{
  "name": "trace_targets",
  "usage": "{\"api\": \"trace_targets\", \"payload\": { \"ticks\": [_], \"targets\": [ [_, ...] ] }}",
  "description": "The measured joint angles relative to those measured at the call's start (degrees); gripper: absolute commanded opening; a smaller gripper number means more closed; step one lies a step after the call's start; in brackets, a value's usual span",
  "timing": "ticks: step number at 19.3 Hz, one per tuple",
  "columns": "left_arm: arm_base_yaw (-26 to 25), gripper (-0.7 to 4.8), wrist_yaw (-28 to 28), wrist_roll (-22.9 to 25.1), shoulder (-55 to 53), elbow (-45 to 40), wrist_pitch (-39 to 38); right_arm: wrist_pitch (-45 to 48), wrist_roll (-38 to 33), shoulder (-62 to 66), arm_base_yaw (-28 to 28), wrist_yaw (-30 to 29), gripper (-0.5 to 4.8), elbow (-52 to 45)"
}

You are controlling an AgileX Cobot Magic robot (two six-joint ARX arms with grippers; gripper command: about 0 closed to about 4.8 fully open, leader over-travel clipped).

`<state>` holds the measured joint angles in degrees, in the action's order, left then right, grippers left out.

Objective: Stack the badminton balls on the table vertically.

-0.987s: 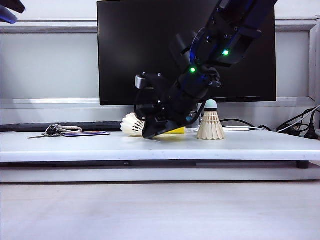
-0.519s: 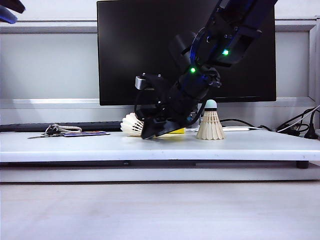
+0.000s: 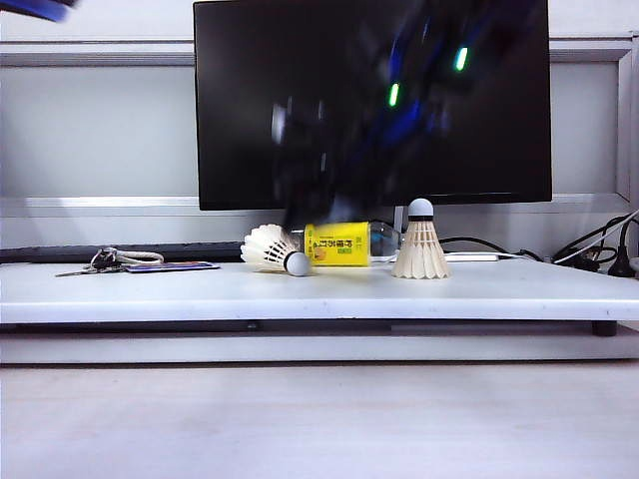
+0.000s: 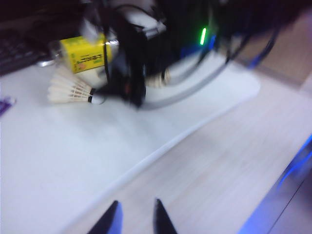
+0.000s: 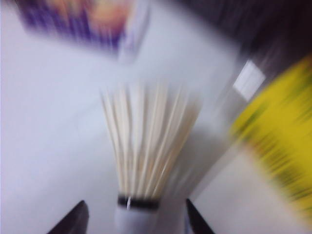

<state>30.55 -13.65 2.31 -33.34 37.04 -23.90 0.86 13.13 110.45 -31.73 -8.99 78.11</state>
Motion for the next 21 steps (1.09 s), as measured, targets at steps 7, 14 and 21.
{"api": "trace_targets", "payload": {
  "ticks": [7,14,21],
  "targets": [
    [0.0,0.97,6.2,26.7,-26.0,17.4,-3.7,-7.5,1.4,-15.3,0.4,0.0,2.57,0.0],
    [0.0,0.98,13.9,40.7,-49.3,29.0,-7.7,-21.8,3.9,-30.0,3.3,0.0,2.36,-2.5],
    [0.0,1.31,22.5,73.5,-59.2,29.0,5.1,-23.7,3.7,-49.9,4.0,0.2,2.28,-17.1]
  ]
}}
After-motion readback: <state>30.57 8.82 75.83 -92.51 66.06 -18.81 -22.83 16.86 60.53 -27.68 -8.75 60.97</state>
